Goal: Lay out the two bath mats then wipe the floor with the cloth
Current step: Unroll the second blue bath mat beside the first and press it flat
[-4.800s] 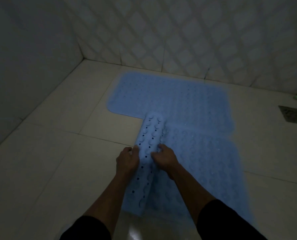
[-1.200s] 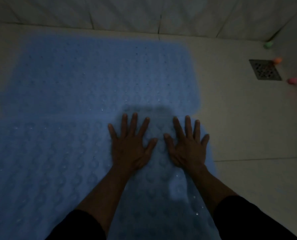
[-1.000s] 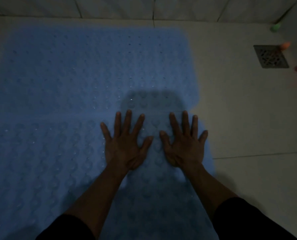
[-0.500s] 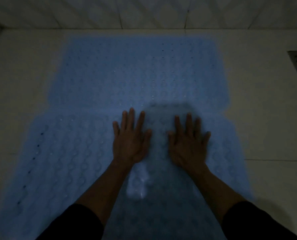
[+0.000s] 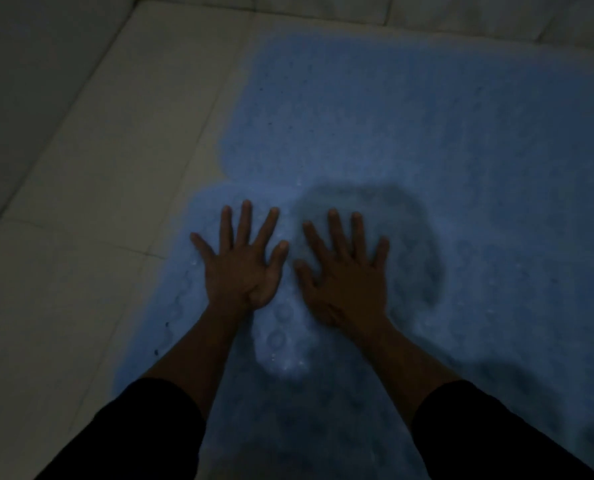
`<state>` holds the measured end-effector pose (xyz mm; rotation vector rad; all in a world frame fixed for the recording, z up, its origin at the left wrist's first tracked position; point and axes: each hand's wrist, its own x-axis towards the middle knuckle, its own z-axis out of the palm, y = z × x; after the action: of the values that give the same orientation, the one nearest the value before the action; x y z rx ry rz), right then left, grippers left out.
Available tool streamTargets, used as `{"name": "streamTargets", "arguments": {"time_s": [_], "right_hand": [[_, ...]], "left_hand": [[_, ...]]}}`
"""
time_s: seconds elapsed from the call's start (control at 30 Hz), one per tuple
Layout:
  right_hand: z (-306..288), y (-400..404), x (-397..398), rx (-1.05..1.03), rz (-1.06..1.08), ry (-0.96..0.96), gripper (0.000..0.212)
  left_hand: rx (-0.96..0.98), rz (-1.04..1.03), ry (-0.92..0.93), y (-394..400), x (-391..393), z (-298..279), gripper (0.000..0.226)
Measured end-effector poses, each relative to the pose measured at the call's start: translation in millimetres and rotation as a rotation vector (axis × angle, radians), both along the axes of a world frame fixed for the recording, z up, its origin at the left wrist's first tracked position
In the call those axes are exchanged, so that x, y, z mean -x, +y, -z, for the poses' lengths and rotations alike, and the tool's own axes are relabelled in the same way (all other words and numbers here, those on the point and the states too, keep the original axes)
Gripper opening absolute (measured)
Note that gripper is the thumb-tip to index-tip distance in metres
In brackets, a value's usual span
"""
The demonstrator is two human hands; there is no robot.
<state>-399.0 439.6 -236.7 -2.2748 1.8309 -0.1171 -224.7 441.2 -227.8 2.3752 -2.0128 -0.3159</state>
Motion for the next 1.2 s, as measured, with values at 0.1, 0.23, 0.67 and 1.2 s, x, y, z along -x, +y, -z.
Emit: {"name": "streamTargets", "arguments": {"time_s": [0.1,0.23,0.67,1.2], "right_hand": [[-1,-2,-1,0.001,0.017,0.014,0.064],[-2,-3,-3,-0.030,0.021,0.010,0.064],[-5,4,-7,-0.105,0.055,-0.007,0.061],[-9,166,4,-0.009,-0.096,-0.010,0.064]], "left_hand": [[0.001,-0.006,-0.009,-3,-3,3,0.059],[0.024,0.002,0.011,-3,-4,5,0.059],[0.024,-0.011,0.044,49,-11,1,0.067],[-0.017,-0.132,0.026,185,0,-2,0.065]]}}
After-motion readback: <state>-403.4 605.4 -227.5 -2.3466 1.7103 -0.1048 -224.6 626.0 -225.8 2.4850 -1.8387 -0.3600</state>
